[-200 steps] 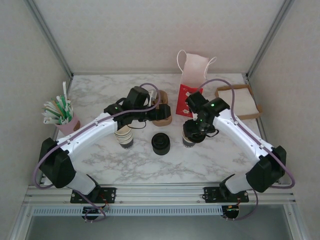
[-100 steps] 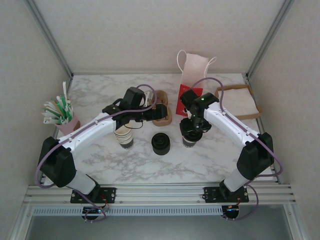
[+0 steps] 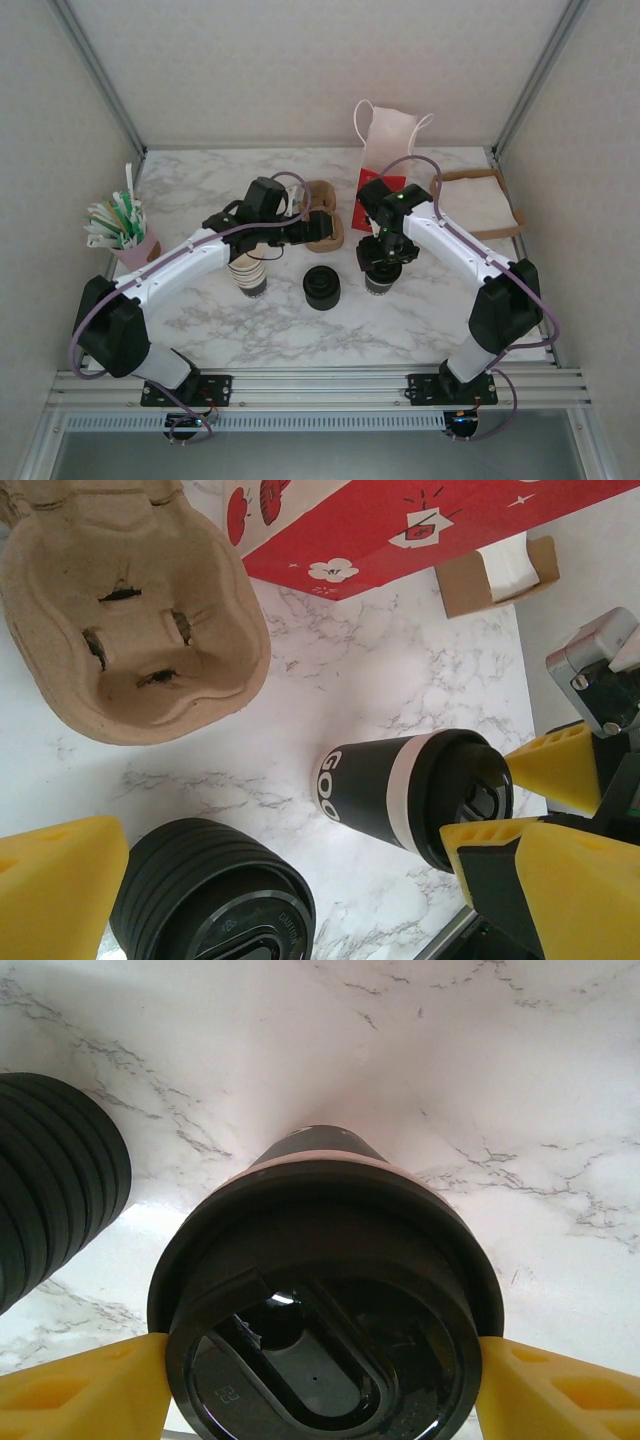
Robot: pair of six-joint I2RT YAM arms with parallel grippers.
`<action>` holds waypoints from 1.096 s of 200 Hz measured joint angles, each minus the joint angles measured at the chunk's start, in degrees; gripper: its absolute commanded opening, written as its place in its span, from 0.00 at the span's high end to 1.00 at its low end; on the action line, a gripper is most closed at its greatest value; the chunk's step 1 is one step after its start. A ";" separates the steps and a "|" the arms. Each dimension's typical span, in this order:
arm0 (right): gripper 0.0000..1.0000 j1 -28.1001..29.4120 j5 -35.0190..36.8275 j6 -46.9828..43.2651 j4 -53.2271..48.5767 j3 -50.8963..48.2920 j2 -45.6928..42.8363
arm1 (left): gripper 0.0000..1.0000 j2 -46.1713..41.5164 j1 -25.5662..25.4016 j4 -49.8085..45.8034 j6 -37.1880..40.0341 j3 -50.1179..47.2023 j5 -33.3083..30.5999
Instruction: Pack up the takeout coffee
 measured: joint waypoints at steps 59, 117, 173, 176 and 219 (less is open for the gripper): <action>0.24 0.00 0.02 0.00 0.04 0.00 0.20 | 0.00 -0.20 0.00 0.02 -0.02 -0.59 0.00; 0.24 0.00 0.02 0.00 0.09 -0.02 0.76 | 0.00 -0.68 0.00 0.04 0.00 -0.66 0.00; 0.24 0.00 0.07 0.00 0.26 -0.02 1.18 | 0.01 -0.68 0.00 0.02 -0.02 -1.03 0.00; 0.24 0.00 0.04 -0.02 0.26 -0.02 1.20 | 0.01 -0.68 0.00 0.04 -0.02 -1.03 0.00; 0.24 -0.22 -0.02 -0.02 0.33 -0.09 1.29 | 0.00 -0.68 0.00 0.04 -0.02 -1.03 0.00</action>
